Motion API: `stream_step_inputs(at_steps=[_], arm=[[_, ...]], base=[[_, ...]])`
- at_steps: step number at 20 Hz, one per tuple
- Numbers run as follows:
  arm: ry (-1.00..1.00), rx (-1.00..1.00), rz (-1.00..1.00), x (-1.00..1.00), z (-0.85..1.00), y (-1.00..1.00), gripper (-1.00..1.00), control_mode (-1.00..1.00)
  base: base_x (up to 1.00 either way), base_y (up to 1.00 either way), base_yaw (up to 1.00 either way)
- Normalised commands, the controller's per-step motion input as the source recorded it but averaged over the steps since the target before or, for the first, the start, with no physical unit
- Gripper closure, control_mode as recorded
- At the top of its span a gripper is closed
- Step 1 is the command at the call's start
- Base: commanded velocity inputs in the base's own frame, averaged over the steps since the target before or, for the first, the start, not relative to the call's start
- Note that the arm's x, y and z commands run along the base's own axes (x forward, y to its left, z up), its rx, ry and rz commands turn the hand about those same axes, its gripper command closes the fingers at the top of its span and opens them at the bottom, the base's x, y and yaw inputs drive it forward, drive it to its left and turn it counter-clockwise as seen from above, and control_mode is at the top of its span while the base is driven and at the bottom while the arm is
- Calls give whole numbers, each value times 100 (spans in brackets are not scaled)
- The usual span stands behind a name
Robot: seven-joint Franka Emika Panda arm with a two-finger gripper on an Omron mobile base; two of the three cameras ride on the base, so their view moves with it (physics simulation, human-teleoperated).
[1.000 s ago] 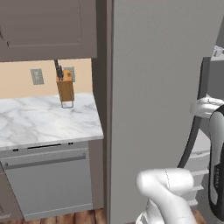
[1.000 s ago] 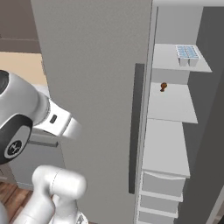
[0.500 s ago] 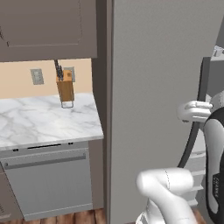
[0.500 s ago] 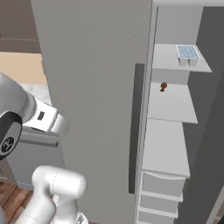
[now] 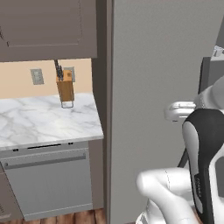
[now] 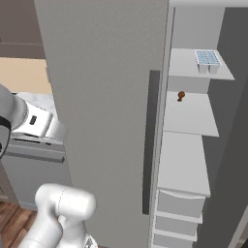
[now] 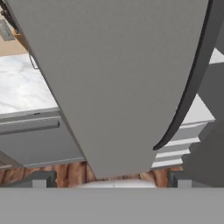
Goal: Open the freezer door, pick up the ice cube tray from the freezer, and place it on the dining counter.
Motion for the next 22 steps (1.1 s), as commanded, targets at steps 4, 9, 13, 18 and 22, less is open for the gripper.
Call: stream_step_inputs(at_steps=[4,9,13,18,22], arm=[[1,0,0,15,0,-1,-100,-100],[0,0,0,1,0,0,-100,-100],[0,0,0,0,0,0,-100,-100],[0,0,0,0,0,0,-100,-100],[0,0,0,0,0,0,-100,100]], base=[[0,0,0],[0,0,0],[0,0,0],[0,0,0],[-29,-11,0]])
